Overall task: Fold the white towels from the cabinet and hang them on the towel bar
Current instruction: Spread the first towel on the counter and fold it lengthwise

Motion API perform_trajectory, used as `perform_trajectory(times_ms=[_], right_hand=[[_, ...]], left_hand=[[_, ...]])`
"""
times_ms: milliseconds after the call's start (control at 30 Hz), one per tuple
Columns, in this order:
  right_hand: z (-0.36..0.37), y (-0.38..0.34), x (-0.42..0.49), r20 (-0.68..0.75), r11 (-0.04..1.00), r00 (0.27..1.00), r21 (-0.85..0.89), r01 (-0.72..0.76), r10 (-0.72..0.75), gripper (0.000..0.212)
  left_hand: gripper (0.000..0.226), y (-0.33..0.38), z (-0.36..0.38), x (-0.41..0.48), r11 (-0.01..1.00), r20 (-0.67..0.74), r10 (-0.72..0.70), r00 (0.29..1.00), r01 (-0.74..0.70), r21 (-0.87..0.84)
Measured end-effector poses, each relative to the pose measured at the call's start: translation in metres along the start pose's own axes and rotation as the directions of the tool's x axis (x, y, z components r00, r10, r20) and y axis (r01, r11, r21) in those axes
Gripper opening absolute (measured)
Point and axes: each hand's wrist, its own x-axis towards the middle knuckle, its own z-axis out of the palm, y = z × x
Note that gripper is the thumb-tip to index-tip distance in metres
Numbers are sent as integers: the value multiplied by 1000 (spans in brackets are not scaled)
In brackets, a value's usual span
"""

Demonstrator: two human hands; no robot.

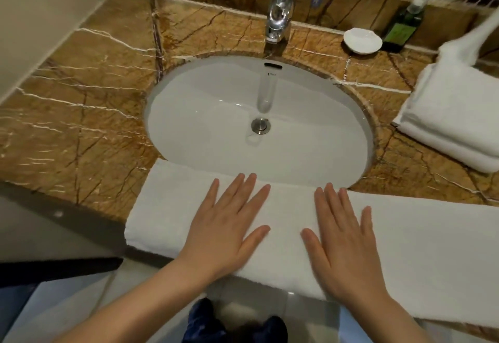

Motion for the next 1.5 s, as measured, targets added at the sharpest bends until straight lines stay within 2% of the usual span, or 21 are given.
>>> perform_trajectory(times_ms=[133,267,367,433,500,567,700,800,867,967,1033,1100,1167,1233,1300,1367,1500], right_hand=[[7,-47,4,44,990,990,57,132,-135,67],[18,-62,9,95,990,985,8,143,-143,63],[9,-69,19,56,986,990,111,123,-129,63],[-5,-69,33,-12,968,992,221,122,-122,56],[-16,-69,57,-37,961,993,249,120,-114,39],[-23,-71,80,38,972,995,221,85,-96,24],[-32,-66,105,187,962,982,272,-10,-42,8],[-33,-60,112,276,975,959,223,-3,-60,10],[-32,-56,114,304,965,949,262,2,-85,11],[-33,-50,111,212,941,963,325,93,-169,13],[-30,-47,106,98,945,965,246,214,-244,16],[-26,-46,104,49,950,955,124,286,-294,22],[-24,-43,105,41,952,953,70,297,-300,32],[-27,-38,105,16,951,958,130,281,-285,37],[-31,-28,105,10,938,966,241,248,-258,30],[-32,-19,104,10,934,971,276,228,-240,22],[-23,-21,103,-37,964,977,161,212,-209,18]], left_hand=[[63,-59,-5,-15,994,0,-107,994,107,28],[61,-90,-7,-17,999,54,-32,998,31,20],[62,-100,-10,-17,999,45,-6,999,7,-37],[63,-103,-17,-9,993,21,-17,1000,19,-118],[55,-110,-27,6,980,9,-1,1000,3,-201],[42,-117,-37,27,960,53,31,998,-15,-281],[19,-124,-47,67,886,300,97,949,55,-460],[12,-125,-44,82,823,314,159,936,49,-565],[14,-124,-42,85,779,301,175,937,55,-624],[19,-123,-36,85,754,298,192,935,54,-655],[19,-123,-35,86,745,285,193,939,49,-666],[20,-124,-34,85,737,258,176,950,46,-674],[18,-126,-34,85,731,238,165,957,43,-681],[15,-128,-34,84,715,229,163,960,45,-697],[13,-129,-33,82,700,222,173,959,39,-713],[13,-130,-32,80,690,203,188,961,17,-724],[14,-129,-28,76,683,156,166,974,0,-730]])
